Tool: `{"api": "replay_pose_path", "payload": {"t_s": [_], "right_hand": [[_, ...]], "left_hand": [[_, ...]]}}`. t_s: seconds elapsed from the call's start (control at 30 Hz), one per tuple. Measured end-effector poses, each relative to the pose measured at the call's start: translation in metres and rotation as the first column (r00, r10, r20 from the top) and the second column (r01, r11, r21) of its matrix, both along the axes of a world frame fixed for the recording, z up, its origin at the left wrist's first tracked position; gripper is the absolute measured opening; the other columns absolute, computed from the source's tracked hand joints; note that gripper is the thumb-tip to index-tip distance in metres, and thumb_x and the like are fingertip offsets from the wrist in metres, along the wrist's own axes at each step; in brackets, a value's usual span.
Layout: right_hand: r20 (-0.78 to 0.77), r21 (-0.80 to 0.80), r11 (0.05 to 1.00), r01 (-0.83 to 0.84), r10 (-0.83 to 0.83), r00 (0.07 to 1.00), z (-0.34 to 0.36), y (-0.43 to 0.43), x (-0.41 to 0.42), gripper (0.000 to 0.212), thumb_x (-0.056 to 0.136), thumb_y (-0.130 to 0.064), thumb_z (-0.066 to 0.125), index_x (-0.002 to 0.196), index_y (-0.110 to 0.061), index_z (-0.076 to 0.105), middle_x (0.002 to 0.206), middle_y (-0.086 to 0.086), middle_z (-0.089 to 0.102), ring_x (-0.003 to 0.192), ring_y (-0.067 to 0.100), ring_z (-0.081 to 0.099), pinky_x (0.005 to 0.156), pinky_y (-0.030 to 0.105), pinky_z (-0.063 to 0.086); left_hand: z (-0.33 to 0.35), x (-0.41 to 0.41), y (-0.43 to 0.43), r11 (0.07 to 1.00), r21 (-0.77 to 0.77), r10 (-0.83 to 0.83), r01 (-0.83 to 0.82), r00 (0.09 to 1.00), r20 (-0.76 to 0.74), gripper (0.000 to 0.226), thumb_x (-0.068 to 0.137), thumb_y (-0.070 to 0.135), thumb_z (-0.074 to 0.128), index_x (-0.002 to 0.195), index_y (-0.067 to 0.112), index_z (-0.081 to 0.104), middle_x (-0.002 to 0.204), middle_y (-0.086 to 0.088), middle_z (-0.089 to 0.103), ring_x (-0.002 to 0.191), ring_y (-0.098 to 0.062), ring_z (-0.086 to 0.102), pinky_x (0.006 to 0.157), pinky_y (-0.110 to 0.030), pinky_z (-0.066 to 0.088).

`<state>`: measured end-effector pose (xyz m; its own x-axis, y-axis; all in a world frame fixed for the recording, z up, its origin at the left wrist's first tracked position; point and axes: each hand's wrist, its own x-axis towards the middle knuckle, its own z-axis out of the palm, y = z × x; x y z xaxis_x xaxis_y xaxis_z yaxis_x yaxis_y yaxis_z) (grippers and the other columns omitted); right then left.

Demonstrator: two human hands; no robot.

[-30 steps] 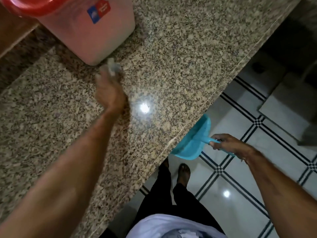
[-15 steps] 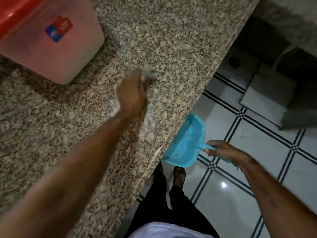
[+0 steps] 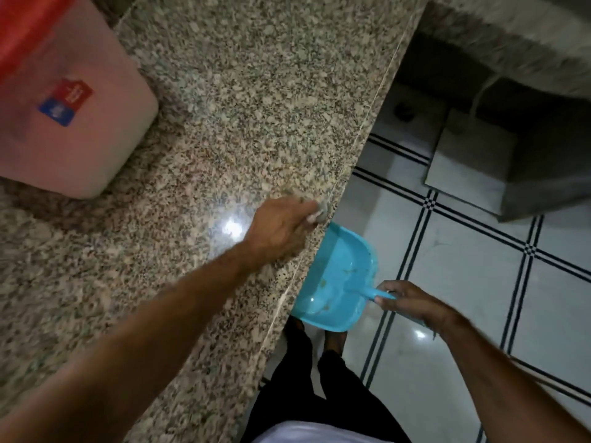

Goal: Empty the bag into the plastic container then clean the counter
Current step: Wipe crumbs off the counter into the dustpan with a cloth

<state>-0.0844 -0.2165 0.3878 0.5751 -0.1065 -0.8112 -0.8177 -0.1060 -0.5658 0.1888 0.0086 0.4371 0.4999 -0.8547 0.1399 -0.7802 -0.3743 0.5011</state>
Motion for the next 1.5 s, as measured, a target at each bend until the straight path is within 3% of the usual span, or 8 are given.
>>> {"api": "replay_pose_path", "payload": {"t_s": [0.17,0.43,0.6,0.8,1.07,1.2,1.4,1.5], "right_hand": [[-0.007,-0.010,1.000,-0.017,0.017,1.000,0.007,0.008,-0.001,0.032,0.082,-0.043,0.073,0.096,-0.014,0.072,0.077,-0.015,0.064,0.076,0.006,0.058,0.072,0.023,0.044],[0.012,-0.029,0.999,-0.037,0.037,0.999,0.009,0.009,0.007,0.018,0.089,-0.037,0.075,0.093,-0.019,0.073,0.076,-0.015,0.066,0.075,0.005,0.060,0.073,0.026,0.046],[0.025,-0.050,0.996,-0.077,0.078,0.997,0.008,0.012,0.010,0.007,0.096,-0.026,0.070,0.095,-0.020,0.072,0.070,-0.020,0.064,0.068,-0.004,0.058,0.065,0.015,0.044],[0.034,-0.055,0.984,-0.166,0.168,0.985,0.011,0.007,0.015,0.010,0.097,-0.027,0.069,0.090,-0.019,0.069,0.069,-0.019,0.060,0.063,-0.004,0.054,0.059,0.014,0.040],[0.042,-0.055,0.963,-0.264,0.266,0.963,0.003,-0.029,0.028,0.011,0.096,-0.026,0.070,0.097,-0.016,0.070,0.073,-0.016,0.061,0.068,-0.001,0.055,0.063,0.013,0.042],[0.031,-0.017,0.955,-0.296,0.297,0.954,-0.008,-0.046,0.032,0.020,0.091,-0.033,0.074,0.101,-0.016,0.069,0.081,-0.010,0.062,0.076,0.005,0.057,0.073,0.021,0.043],[0.101,0.012,0.901,-0.433,0.430,0.897,-0.013,-0.047,0.045,0.017,0.091,-0.029,0.074,0.093,-0.012,0.069,0.078,-0.005,0.057,0.072,0.007,0.054,0.071,0.025,0.042],[0.136,0.025,0.861,-0.509,0.501,0.855,-0.014,-0.047,0.051,0.016,0.092,-0.027,0.074,0.084,-0.016,0.065,0.074,-0.007,0.053,0.069,0.007,0.051,0.068,0.026,0.040]], "left_hand": [[0.017,0.077,0.010,0.945,0.001,0.328,-0.328,0.944,0.024,0.037,0.110,0.044,0.035,0.121,0.022,0.062,0.094,0.001,0.065,0.078,-0.013,0.060,0.060,-0.031,0.053],[-0.003,0.004,-0.001,0.998,0.064,0.016,-0.018,0.999,0.046,0.055,0.105,0.057,0.019,0.108,0.026,0.064,0.076,0.002,0.061,0.065,-0.016,0.059,0.065,-0.031,0.056],[0.008,-0.065,0.072,0.997,0.071,0.037,-0.030,0.994,-0.107,0.056,0.104,0.059,0.008,0.108,0.031,0.056,0.078,0.010,0.053,0.068,-0.010,0.052,0.068,-0.023,0.041],[0.030,-0.010,0.034,0.896,0.007,0.439,-0.444,0.884,-0.161,0.050,0.107,0.050,0.025,0.120,0.017,0.060,0.097,0.002,0.059,0.078,-0.010,0.054,0.060,-0.022,0.049],[-0.005,-0.030,-0.016,0.957,0.115,0.282,-0.267,0.949,-0.143,0.043,0.104,0.049,0.039,0.132,0.029,0.065,0.131,-0.009,0.066,0.125,-0.030,0.056,0.106,-0.051,0.044],[0.009,-0.086,0.054,0.943,0.088,0.330,-0.322,0.937,-0.114,0.054,0.104,0.052,0.030,0.129,0.022,0.067,0.112,-0.009,0.064,0.103,-0.021,0.056,0.086,-0.043,0.048],[0.022,-0.147,0.106,0.835,0.086,0.550,-0.544,0.818,-0.165,0.022,0.103,0.019,0.055,0.114,0.018,0.073,0.092,0.008,0.054,0.085,-0.009,0.048,0.076,-0.041,0.048],[0.053,-0.123,0.105,0.603,0.029,0.751,-0.797,0.556,-0.356,0.027,0.106,0.022,0.050,0.097,0.017,0.075,0.091,0.003,0.065,0.080,0.002,0.057,0.073,-0.041,0.056]]}}
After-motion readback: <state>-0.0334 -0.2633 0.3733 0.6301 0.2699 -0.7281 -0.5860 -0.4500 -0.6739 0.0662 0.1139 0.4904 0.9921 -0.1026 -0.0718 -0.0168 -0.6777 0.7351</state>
